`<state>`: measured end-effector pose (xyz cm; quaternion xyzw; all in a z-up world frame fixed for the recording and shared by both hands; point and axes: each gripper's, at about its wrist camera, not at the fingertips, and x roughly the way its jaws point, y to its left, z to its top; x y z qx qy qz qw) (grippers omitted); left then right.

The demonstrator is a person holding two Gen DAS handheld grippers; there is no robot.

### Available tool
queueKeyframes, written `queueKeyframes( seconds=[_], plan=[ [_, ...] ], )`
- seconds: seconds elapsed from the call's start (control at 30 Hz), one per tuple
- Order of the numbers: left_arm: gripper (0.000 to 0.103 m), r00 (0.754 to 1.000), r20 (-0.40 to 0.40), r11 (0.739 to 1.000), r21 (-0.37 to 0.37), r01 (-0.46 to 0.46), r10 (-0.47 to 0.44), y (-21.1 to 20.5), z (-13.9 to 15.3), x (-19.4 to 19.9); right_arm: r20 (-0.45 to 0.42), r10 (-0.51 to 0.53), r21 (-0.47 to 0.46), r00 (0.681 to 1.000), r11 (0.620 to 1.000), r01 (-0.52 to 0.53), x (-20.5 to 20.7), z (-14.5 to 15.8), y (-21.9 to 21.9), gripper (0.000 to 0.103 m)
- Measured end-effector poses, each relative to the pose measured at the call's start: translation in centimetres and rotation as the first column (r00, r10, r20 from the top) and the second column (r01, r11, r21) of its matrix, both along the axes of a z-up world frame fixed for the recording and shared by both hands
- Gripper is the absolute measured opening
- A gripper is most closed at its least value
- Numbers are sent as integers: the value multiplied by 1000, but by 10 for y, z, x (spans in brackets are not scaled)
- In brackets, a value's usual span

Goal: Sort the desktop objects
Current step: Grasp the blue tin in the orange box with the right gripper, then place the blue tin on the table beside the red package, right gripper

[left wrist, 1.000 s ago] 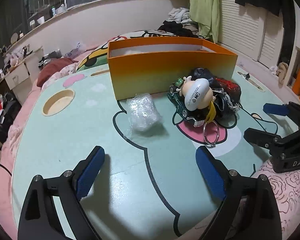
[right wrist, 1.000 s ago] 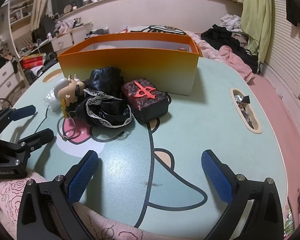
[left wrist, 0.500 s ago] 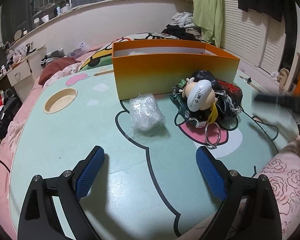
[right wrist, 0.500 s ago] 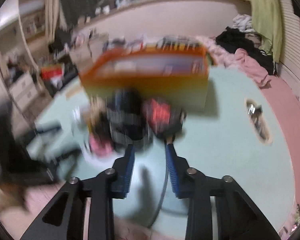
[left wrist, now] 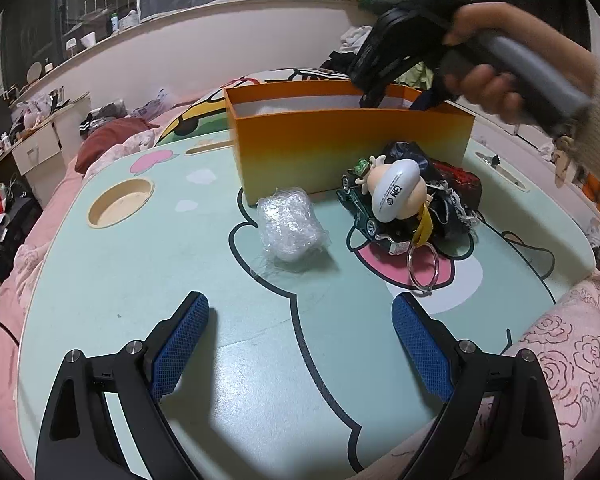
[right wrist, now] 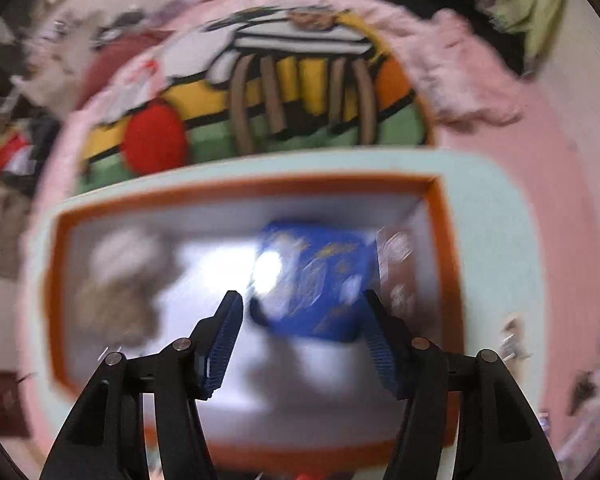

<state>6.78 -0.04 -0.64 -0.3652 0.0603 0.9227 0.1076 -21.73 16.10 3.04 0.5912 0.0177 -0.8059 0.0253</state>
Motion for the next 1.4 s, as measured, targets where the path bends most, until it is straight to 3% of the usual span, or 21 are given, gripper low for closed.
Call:
queueKeyframes(
  seconds=[0.03, 0.13, 0.2, 0.3, 0.43, 0.53, 0.63, 0.73, 0.87, 1.0, 1.07, 1.2, 1.27, 1.33, 1.4],
  plan=[
    [93, 1000, -1, 1000, 0, 1, -1, 1, 0, 0, 15, 5, 7, 1000, 1000, -5, -6, -4, -5, 73],
    [93, 1000, -3, 1000, 0, 4, -4, 0, 0, 0, 76, 22, 65, 997, 998, -27, -16, -22, -20, 75],
    [93, 1000, -3, 1000, 4, 6, -6, -2, 0, 0, 47, -13, -55, 999, 998, 15, -19, -22, -16, 69],
    [93, 1000, -5, 1000, 6, 7, -7, -2, 0, 0, -10, 32, -66, 999, 997, -33, -12, -17, -23, 66],
    [93, 1000, -5, 1000, 5, 6, -6, -1, 0, 1, -169, 20, -253, 985, 966, -63, 16, 1, -15, 66],
    [93, 1000, -4, 1000, 5, 6, -6, -2, 1, 1, -422, 4, -326, 907, 932, -156, 73, 45, -1, 66],
    [93, 1000, -4, 1000, 5, 7, -7, -1, 1, 1, -518, 18, -342, 855, 912, -227, 134, 73, 15, 66],
    [93, 1000, -5, 1000, 4, 6, -6, -2, 1, 2, -516, 48, -260, 855, 942, -210, 173, 75, 32, 66],
    [93, 1000, -5, 1000, 5, 7, -7, -2, 1, 1, -398, 16, -89, 917, 994, -56, 185, 33, 63, 66],
    [93, 1000, -5, 1000, 5, 6, -6, -2, 1, 1, -243, -2, -102, 970, 995, -23, 172, -13, 70, 66],
    [93, 1000, -5, 1000, 5, 7, -7, -2, 1, 1, -213, 7, -116, 977, 993, -32, 165, -28, 60, 66],
    [93, 1000, -4, 1000, 7, 7, -7, -2, 1, 1, -292, 46, -117, 955, 990, -83, 169, -25, 37, 67],
    [93, 1000, -5, 1000, 6, 7, -7, -2, 1, 1, -339, 31, -129, 940, 988, -79, 178, -17, 36, 73],
    [93, 1000, -5, 1000, 6, 7, -7, -2, 1, 1, -397, 22, -128, 917, 989, -79, 191, -9, 38, 85],
    [93, 1000, -5, 1000, 5, 7, -7, -2, 1, 2, -425, 34, -124, 905, 988, -95, 203, -6, 41, 87]
  ],
)
